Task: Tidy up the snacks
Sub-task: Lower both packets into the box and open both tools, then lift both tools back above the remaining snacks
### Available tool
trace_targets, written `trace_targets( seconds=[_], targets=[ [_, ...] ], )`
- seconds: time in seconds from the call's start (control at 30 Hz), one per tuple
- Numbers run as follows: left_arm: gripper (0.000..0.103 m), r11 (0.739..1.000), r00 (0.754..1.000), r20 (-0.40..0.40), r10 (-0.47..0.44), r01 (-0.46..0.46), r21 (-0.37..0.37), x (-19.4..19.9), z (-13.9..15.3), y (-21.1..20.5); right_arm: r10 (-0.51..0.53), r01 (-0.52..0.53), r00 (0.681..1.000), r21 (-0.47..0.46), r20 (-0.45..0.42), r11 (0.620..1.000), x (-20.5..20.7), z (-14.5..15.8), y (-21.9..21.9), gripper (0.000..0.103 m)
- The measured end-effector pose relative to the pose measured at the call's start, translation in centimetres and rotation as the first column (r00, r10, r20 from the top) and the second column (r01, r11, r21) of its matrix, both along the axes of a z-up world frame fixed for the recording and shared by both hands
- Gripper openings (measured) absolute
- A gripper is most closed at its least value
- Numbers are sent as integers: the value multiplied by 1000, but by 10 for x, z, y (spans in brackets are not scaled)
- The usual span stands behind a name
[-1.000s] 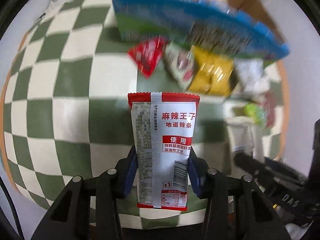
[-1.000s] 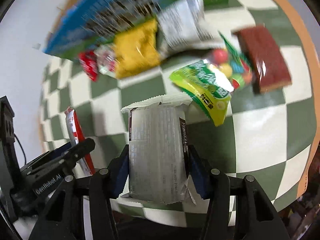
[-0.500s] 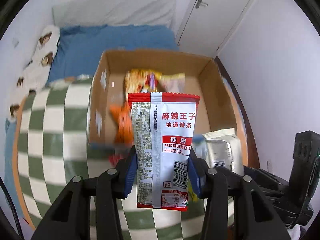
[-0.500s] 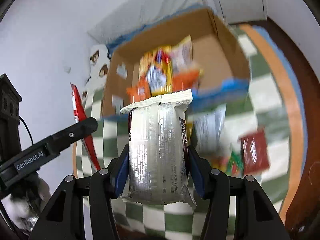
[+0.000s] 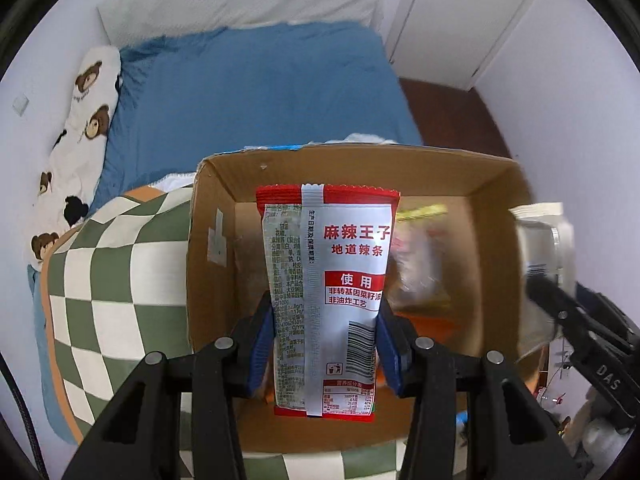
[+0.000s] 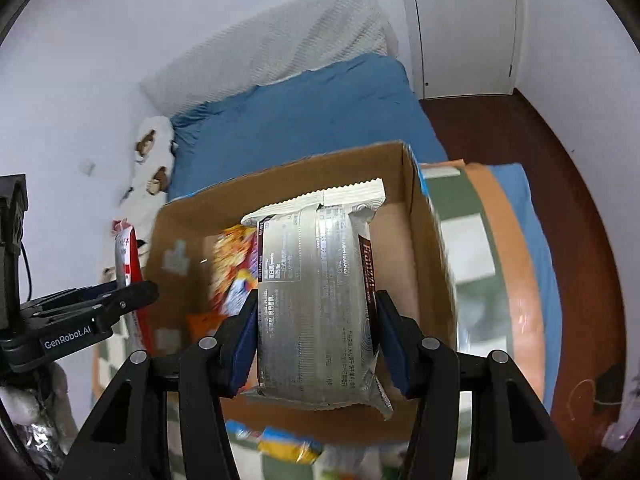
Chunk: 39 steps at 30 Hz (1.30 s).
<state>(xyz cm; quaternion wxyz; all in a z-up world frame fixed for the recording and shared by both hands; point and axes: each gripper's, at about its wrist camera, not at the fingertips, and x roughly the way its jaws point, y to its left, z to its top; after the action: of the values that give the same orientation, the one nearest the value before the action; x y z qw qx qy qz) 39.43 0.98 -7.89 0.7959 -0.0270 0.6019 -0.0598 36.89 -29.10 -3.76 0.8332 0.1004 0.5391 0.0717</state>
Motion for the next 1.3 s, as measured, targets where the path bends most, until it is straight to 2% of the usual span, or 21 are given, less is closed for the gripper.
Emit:
trace_targets(
  seconds=[0.23, 0.47, 0.53, 0.57, 0.6, 0.63, 0.67, 1.03, 1.3],
  targets=[
    [43, 997, 993, -112, 39, -31, 77, 48, -54, 15, -1, -5, 998, -92, -66, 996, 55, -40, 6, 57],
    [48, 995, 977, -196, 78, -65, 71, 69, -94, 24, -25, 9, 993, -132, -115, 991, 81, -76, 5, 58],
    [58, 996, 983, -173, 67, -55, 71, 69, -92, 20, -32, 9, 990, -166, -138, 986, 88, -86, 7, 62],
    [65, 997, 983, -172, 63, -53, 59, 69, -92, 18, -24, -3, 989, -181, -147, 984, 91, -89, 9, 69],
    [86, 997, 983, -173, 62, -54, 47, 69, -91, 16, -8, -20, 988, -181, -155, 983, 93, -92, 13, 75],
    [98, 997, 984, -167, 65, -59, 43, 69, -90, 14, 1, -31, 987, -182, -162, 983, 95, -93, 16, 91],
    [98, 997, 985, -159, 67, -62, 38, 69, -89, 13, 1, -33, 985, -185, -170, 982, 96, -95, 18, 96],
    [98, 997, 992, -104, 65, -62, 36, 55, -74, 3, -4, -25, 984, -156, -181, 987, 92, -91, 16, 96],
    [98, 996, 997, 15, 71, -72, 57, 14, -48, -3, 2, -23, 989, -145, -146, 989, 58, -79, 17, 96]
  ],
)
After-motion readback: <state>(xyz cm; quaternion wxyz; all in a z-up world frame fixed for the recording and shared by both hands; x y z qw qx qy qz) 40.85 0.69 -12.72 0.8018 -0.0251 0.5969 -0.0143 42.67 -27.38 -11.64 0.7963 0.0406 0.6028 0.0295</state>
